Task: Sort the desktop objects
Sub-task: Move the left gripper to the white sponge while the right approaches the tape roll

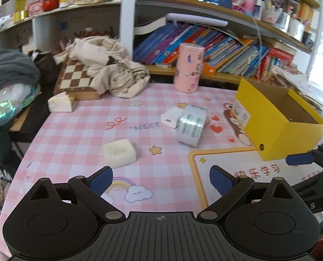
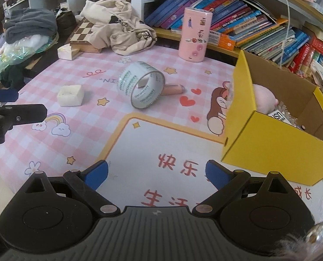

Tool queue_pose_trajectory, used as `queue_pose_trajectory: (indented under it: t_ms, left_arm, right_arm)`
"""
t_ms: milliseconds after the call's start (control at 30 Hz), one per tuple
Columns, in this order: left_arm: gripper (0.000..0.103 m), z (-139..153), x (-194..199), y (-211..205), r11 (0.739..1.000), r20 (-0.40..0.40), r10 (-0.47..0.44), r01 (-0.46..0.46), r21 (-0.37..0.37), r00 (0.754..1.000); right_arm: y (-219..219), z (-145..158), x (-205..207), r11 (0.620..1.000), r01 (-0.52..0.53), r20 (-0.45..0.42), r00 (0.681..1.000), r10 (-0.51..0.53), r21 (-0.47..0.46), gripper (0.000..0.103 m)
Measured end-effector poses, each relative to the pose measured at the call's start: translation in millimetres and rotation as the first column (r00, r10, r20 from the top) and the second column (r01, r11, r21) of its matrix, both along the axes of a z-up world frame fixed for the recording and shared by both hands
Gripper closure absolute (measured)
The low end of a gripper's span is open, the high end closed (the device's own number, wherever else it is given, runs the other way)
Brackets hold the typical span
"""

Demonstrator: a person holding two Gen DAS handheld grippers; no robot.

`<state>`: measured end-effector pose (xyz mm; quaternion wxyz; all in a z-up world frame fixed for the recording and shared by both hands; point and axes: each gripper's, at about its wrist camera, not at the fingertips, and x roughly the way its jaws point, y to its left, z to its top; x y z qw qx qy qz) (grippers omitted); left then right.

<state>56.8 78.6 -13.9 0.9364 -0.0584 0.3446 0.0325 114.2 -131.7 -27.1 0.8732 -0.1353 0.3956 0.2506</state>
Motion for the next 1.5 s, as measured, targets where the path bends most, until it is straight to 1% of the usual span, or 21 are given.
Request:
queue_pose_trajectory:
  t_ms: [333, 500, 667, 767, 1200, 1400, 1500]
  left_arm:
    - [0.006, -7, 2, 12, 0.998, -0.022, 0.054, -0.054, -0.020, 0.998]
    - [0.006, -15, 11, 15, 0.996, -0.046, 0.083, -0.084, -0.011, 0.995]
    - [0.006, -17, 23, 20, 0.994, -0.055, 0.114, -0.114, 0.004, 0.992]
    - [0.006, -22, 33, 23, 0.990, -0.075, 0.141, -0.142, -0.001, 0.987]
    - [0.006, -44, 70, 39, 0.978, -0.127, 0.207, -0.209, -0.005, 0.970]
    - [0.006, -56, 89, 54, 0.972, -0.144, 0.229, -0.234, -0.024, 0.963]
    - [0.006, -63, 99, 60, 0.970, -0.166, 0.238, -0.243, -0.010, 0.957]
  right_arm:
    - [14, -4, 14, 0.998, -0.054, -0.003, 0.999, 0.054, -0.013, 0.006]
    - [21, -6, 23, 0.997, -0.080, -0.004, 0.997, 0.080, -0.018, 0.006]
    - [29, -7, 42, 0.996, -0.093, -0.013, 0.996, 0.093, -0.002, 0.006]
    - [37, -8, 54, 0.994, -0.110, -0.014, 0.994, 0.110, -0.002, 0.006]
    - [59, -19, 98, 0.987, -0.163, -0.042, 0.986, 0.163, -0.013, 0.006]
    - [70, -23, 120, 0.986, -0.166, -0.034, 0.986, 0.166, -0.003, 0.006]
    - [77, -26, 131, 0.987, -0.163, -0.040, 0.986, 0.163, 0.006, 0.006]
